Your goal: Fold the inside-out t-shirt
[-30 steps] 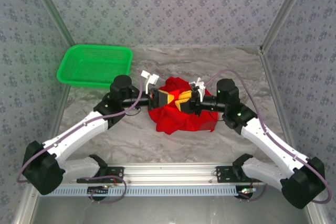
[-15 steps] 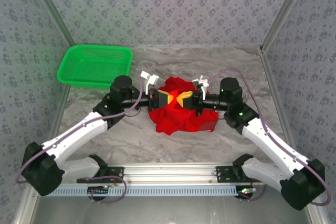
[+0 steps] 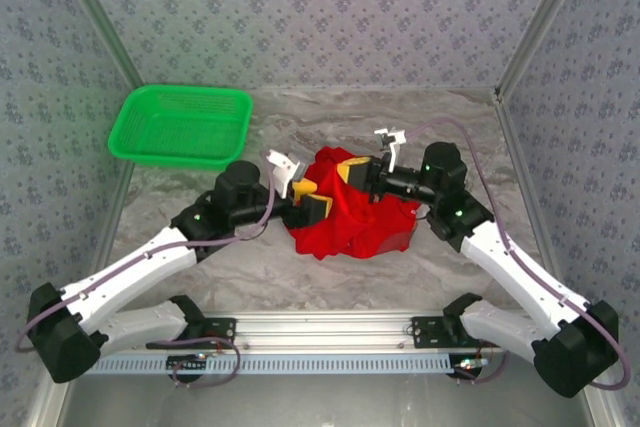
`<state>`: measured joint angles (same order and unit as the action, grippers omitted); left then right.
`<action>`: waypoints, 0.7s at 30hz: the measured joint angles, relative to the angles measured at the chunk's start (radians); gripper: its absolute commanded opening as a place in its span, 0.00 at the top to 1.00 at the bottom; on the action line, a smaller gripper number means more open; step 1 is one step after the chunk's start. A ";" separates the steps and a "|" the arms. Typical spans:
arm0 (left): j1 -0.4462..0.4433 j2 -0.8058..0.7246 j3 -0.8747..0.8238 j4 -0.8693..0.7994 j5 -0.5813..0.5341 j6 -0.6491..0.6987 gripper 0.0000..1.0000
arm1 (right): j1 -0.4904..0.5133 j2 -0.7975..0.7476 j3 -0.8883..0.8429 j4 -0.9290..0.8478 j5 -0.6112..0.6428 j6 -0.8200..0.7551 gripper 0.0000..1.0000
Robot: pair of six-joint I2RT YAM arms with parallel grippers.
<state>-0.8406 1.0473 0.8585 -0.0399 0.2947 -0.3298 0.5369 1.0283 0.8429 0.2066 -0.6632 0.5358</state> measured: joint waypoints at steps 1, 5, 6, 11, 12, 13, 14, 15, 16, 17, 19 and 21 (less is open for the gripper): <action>-0.014 -0.005 0.000 -0.004 -0.026 0.009 0.39 | 0.003 0.005 0.002 0.000 0.011 0.008 1.00; -0.051 0.001 0.003 -0.015 -0.087 0.031 0.47 | 0.014 0.019 0.003 0.000 0.048 0.034 1.00; -0.060 0.010 0.008 -0.019 -0.096 0.033 0.48 | 0.016 0.021 0.003 0.000 0.055 0.038 1.00; -0.110 0.070 0.042 -0.020 -0.123 0.032 0.43 | 0.024 0.038 0.003 0.009 0.083 0.060 1.00; -0.115 0.080 0.043 -0.018 -0.127 0.031 0.43 | 0.025 0.040 0.003 0.012 0.086 0.063 1.00; -0.118 0.094 0.047 -0.018 -0.135 0.029 0.44 | 0.025 0.043 0.003 0.016 0.090 0.069 1.00; -0.118 0.109 0.052 -0.018 -0.145 0.025 0.50 | 0.025 0.046 0.003 0.023 0.092 0.077 1.00; -0.121 0.123 0.059 -0.018 -0.155 0.020 0.59 | 0.026 0.048 0.003 0.027 0.096 0.081 1.00; -0.121 0.140 0.068 -0.017 -0.167 0.015 0.70 | 0.027 0.048 0.003 0.031 0.098 0.086 1.00; -0.121 0.157 0.076 -0.016 -0.180 0.014 0.78 | 0.027 0.048 0.003 0.033 0.100 0.090 1.00; -0.120 0.173 0.079 -0.008 -0.183 0.015 0.95 | 0.027 0.048 0.003 0.034 0.101 0.099 1.00; -0.108 0.172 0.068 0.015 -0.141 0.020 1.00 | 0.025 0.047 0.003 0.027 0.110 0.105 1.00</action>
<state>-0.9485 1.2190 0.9268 -0.0246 0.1535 -0.3099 0.5617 1.0756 0.8463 0.2333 -0.5533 0.6407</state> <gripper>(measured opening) 0.032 0.062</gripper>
